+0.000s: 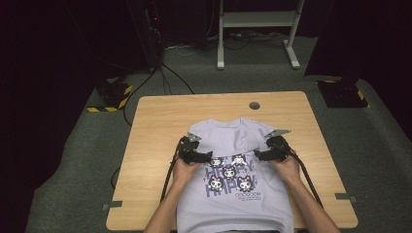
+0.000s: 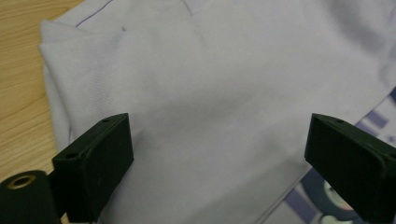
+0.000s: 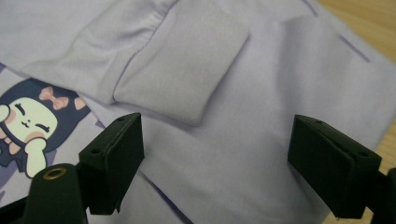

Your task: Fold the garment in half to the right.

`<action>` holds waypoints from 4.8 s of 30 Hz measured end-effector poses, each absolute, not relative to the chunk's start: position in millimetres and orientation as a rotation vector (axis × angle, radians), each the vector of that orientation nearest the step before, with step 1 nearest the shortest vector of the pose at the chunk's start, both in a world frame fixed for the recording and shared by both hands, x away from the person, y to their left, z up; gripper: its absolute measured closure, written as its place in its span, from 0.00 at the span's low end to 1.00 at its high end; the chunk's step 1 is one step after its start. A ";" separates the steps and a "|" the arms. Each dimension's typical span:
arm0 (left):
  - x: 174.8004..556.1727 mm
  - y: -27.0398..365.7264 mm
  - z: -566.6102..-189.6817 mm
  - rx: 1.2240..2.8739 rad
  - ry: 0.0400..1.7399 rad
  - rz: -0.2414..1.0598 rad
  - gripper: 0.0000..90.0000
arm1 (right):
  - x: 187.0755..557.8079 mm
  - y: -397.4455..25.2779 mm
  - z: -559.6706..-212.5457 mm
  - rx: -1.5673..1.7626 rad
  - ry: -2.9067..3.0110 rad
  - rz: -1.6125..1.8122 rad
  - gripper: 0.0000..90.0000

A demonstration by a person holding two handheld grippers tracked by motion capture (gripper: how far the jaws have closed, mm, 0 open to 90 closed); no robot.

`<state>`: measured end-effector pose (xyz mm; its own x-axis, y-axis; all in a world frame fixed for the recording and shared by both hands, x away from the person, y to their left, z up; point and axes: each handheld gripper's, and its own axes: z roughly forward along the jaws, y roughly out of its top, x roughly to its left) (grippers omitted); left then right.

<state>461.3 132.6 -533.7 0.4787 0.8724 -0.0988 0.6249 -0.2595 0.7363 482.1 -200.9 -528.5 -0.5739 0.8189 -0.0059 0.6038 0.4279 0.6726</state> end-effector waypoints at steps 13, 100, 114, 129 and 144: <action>475.1 123.7 -541.7 2.034 1.232 0.538 0.14 | 511.3 -184.5 -531.4 1.312 2.262 0.910 0.25; 541.1 113.5 -534.0 1.990 1.271 0.487 0.79 | 561.3 -155.1 -524.0 1.215 2.384 0.895 0.82; 536.5 123.6 -517.0 1.923 1.230 0.409 0.93 | 557.0 -160.4 -514.6 1.208 2.369 1.018 0.96; 519.5 131.6 -461.7 1.821 1.152 0.496 0.94 | 549.6 -160.8 -462.1 1.079 2.264 1.117 0.96; 424.6 139.5 -520.4 1.970 1.135 0.328 0.98 | 440.2 -169.7 -516.1 0.961 2.453 1.079 0.96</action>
<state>424.6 139.5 -520.4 0.5598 0.8119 -0.1657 0.5986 -0.2579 0.7584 440.2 -169.7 -516.1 -0.7339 0.6793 -0.0001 0.4588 0.4959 0.7373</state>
